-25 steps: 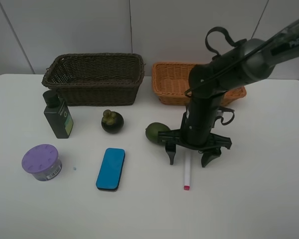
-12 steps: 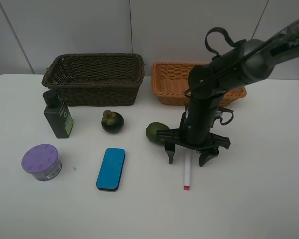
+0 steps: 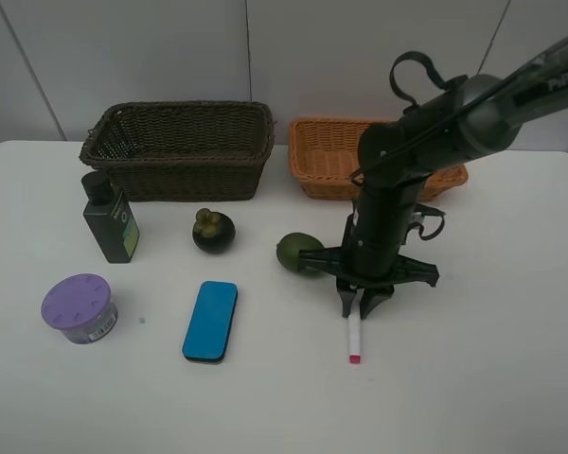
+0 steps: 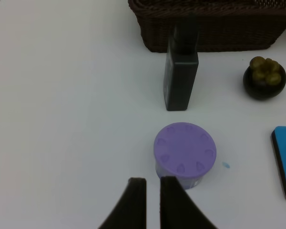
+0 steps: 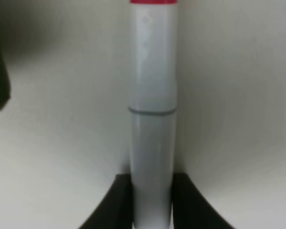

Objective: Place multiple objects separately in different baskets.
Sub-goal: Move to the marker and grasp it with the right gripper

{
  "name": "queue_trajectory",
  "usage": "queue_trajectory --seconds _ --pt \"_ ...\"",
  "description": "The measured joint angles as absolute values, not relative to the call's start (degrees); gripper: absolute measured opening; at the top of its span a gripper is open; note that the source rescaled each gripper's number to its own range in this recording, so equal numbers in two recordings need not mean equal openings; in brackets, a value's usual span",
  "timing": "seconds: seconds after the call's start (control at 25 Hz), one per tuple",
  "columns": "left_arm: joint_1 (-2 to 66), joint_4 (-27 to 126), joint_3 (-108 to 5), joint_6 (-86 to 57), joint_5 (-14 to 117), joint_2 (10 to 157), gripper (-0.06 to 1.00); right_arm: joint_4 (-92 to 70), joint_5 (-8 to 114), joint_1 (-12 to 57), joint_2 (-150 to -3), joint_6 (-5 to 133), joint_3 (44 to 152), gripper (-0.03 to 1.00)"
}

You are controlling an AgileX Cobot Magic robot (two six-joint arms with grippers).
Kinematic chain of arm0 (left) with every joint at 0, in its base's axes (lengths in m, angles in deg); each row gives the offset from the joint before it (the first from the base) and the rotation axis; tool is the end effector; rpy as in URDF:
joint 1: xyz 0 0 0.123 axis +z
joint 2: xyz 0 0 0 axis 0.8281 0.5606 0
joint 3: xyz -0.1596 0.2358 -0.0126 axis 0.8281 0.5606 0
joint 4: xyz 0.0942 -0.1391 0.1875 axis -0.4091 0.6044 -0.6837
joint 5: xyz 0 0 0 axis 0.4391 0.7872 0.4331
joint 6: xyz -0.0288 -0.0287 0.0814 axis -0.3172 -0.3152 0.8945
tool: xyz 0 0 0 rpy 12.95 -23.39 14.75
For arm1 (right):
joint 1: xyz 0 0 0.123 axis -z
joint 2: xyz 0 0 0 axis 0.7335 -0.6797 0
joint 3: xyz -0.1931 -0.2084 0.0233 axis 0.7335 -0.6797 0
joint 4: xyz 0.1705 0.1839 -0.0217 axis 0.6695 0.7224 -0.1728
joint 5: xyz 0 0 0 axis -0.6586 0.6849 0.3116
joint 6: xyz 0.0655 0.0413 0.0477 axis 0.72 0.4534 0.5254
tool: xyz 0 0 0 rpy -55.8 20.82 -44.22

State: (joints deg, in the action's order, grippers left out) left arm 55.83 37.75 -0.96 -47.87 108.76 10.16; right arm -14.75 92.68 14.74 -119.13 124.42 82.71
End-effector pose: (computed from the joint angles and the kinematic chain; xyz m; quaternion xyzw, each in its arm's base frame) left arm -0.0057 -0.0018 0.2776 0.0036 0.8529 -0.0106 0.5219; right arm 0.2843 0.1858 0.1030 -0.0675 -0.9965 0.0060 0.0491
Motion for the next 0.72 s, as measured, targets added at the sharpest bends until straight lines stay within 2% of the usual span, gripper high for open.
queue_trajectory --seconds 0.52,0.72 --pt "55.8 37.7 -1.0 -48.2 108.8 10.2 0.0 -14.8 93.0 14.7 -119.1 124.4 82.7 0.01" --pt "55.8 37.7 -1.0 -47.9 108.8 10.2 0.0 -14.8 97.4 14.7 -117.4 124.4 83.7 0.01"
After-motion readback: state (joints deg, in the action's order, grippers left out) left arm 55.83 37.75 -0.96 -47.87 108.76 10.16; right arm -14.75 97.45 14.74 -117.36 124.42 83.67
